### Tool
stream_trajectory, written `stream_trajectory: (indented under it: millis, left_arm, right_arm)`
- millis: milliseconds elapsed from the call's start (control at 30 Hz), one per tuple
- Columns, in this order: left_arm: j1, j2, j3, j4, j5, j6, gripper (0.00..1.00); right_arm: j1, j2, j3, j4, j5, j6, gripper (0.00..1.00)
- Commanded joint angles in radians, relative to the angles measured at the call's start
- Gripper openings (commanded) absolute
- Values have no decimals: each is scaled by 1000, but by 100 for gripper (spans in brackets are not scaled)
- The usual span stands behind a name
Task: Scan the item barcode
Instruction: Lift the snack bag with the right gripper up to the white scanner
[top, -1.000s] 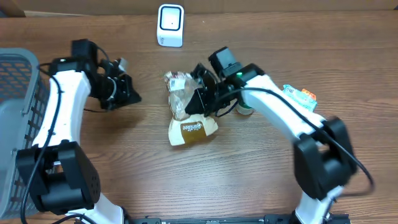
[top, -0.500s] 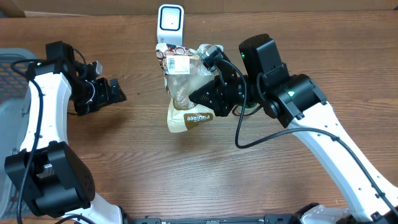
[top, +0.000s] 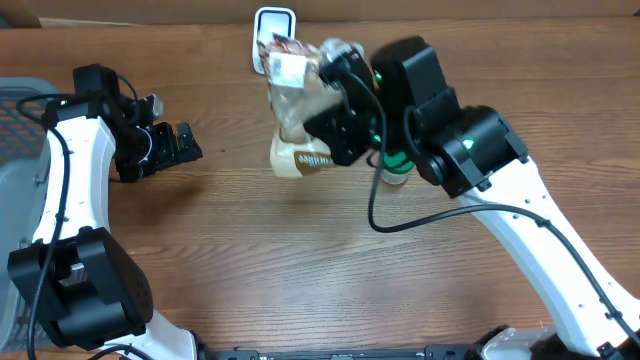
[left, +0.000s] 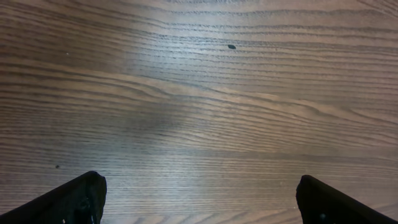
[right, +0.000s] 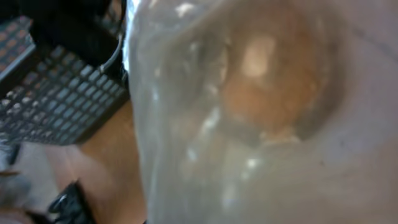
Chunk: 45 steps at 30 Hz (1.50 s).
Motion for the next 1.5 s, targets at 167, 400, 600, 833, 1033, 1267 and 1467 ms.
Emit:
stream_trajectory:
  millis: [167,400,600,833,1033,1267,1467]
  left_arm:
    - [1,-15,23,2,-5,8,99]
    - [0,-15,23,1,-5,8,100]
    - [-1,-15,23,2,-5,8,100]
    - [-1,-15,23,2,-5,8,100]
    - [-1,-15,23,2,-5,8,100]
    - [-1,-15,23,2,-5,8,100]
    - [-1,-15,23,2,-5,8,100]
  right_arm:
    - [132,233,223,73,708,-180,8]
    - [145,449,220,306,1080,-492,4]
    - [99,626,220,590,1117,-822,4]
    - [49,800,220,954,1112,-1012,8]
    - [14,907,220,1110,1069,-1071,5]
    - [0,982,220,1219,1033,-1168,4]
    - [0,987,220,1218,1028,-1168,4]
